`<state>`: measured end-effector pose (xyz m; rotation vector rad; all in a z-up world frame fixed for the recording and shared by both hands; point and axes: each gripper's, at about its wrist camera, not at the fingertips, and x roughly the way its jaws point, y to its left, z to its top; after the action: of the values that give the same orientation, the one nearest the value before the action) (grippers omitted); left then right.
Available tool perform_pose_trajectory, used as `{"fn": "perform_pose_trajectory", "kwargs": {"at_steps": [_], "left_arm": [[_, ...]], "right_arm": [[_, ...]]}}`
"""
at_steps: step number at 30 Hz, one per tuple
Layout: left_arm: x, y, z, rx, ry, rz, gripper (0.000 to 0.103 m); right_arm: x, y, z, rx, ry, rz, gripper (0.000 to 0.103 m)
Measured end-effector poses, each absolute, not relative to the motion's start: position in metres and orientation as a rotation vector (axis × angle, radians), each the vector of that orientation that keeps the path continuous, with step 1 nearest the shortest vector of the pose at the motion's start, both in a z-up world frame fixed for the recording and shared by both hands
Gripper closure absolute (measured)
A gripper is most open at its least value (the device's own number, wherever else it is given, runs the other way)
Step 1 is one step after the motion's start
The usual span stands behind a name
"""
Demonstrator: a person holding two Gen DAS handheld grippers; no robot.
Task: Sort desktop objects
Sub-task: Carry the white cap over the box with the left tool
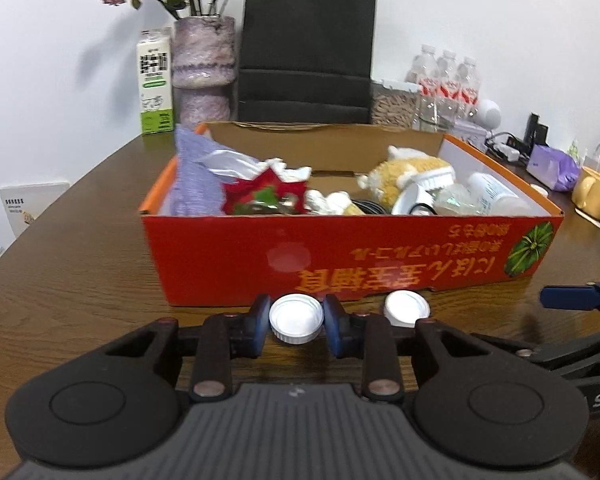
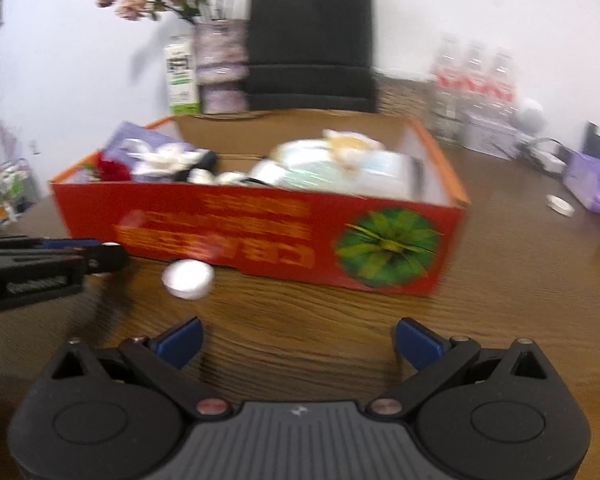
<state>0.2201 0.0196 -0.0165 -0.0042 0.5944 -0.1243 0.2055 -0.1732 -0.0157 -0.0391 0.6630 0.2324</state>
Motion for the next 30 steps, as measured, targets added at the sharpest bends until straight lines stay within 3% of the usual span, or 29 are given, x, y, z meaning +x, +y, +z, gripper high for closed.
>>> {"fn": "perform_pose_trajectory", "kwargs": {"at_steps": [3, 5, 9, 11, 21, 30], "left_arm": [[0.217, 0.032, -0.014, -0.015, 0.579, -0.108, 0.074], [0.216, 0.041, -0.013, -0.02, 0.569, -0.096, 0.074], [0.216, 0.057, -0.011, -0.033, 0.559, -0.085, 0.074], [0.216, 0.062, -0.011, -0.037, 0.556, -0.085, 0.074], [0.204, 0.064, -0.003, -0.051, 0.525, -0.111, 0.074], [0.192, 0.04, 0.049, -0.041, 0.356, -0.184, 0.074]], "right_arm": [[0.215, -0.149, -0.012, -0.068, 0.66, 0.254, 0.008], [0.225, -0.136, -0.012, -0.073, 0.686, 0.263, 0.027], [0.235, -0.119, -0.013, -0.072, 0.701, 0.256, 0.047], [0.233, -0.116, -0.012, -0.064, 0.689, 0.272, 0.074], [0.204, -0.121, 0.005, -0.059, 0.596, 0.322, 0.076], [0.195, -0.135, 0.052, -0.028, 0.43, 0.321, 0.076]]}}
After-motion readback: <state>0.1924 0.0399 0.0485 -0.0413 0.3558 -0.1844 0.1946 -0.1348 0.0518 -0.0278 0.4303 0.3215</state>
